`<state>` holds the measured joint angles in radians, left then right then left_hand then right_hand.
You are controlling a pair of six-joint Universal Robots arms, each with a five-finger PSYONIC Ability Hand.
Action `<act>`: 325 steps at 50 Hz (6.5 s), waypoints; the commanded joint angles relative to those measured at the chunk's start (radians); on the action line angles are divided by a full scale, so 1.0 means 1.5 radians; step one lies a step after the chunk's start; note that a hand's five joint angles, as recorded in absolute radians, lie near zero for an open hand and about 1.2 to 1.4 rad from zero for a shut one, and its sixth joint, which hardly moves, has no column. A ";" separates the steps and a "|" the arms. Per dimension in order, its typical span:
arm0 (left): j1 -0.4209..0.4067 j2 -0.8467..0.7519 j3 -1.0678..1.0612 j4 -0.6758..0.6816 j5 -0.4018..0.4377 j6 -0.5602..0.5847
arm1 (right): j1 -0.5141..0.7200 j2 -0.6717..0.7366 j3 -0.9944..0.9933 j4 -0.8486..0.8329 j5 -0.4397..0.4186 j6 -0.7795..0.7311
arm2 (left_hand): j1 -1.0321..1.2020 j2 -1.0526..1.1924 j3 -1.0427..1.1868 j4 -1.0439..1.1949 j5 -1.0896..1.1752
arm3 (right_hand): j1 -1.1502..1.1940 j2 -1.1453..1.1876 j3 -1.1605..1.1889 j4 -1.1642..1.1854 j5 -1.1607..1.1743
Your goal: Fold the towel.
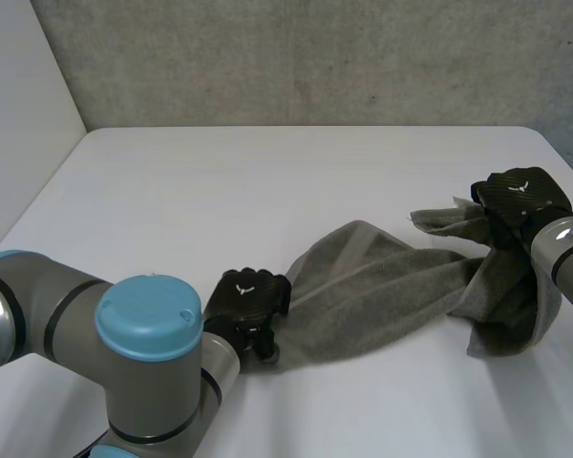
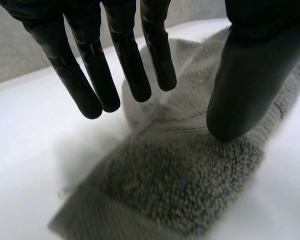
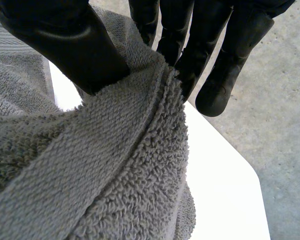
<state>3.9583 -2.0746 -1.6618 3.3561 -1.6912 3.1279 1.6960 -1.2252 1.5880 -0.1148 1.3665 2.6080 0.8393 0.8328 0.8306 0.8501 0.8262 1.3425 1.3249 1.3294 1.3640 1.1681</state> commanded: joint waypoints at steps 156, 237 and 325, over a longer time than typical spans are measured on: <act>0.356 0.293 -0.099 0.013 0.123 0.067 | 0.213 0.131 -0.003 -0.090 0.101 -0.006 | 0.371 0.376 0.377 0.364 0.264 | 0.036 0.048 0.045 0.022 0.036; 0.401 0.004 0.359 -0.089 0.168 -0.029 | 0.146 0.134 -0.445 0.116 -0.019 -0.004 | 0.371 0.376 0.377 0.364 0.264 | 0.036 0.048 0.045 0.022 0.036; 0.494 0.006 0.204 -0.009 0.141 0.066 | 0.088 0.066 0.059 -0.103 -0.102 0.009 | 0.371 0.376 0.377 0.364 0.264 | -0.478 -0.467 -0.469 -0.493 -0.478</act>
<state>4.7072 -2.0599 -1.3580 3.3456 -1.4815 3.2288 1.8335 -1.1988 1.7042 -0.2219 1.2184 2.6352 1.4548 1.5122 1.5502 1.5271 1.4920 0.6546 0.6795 0.6751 0.6557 0.4513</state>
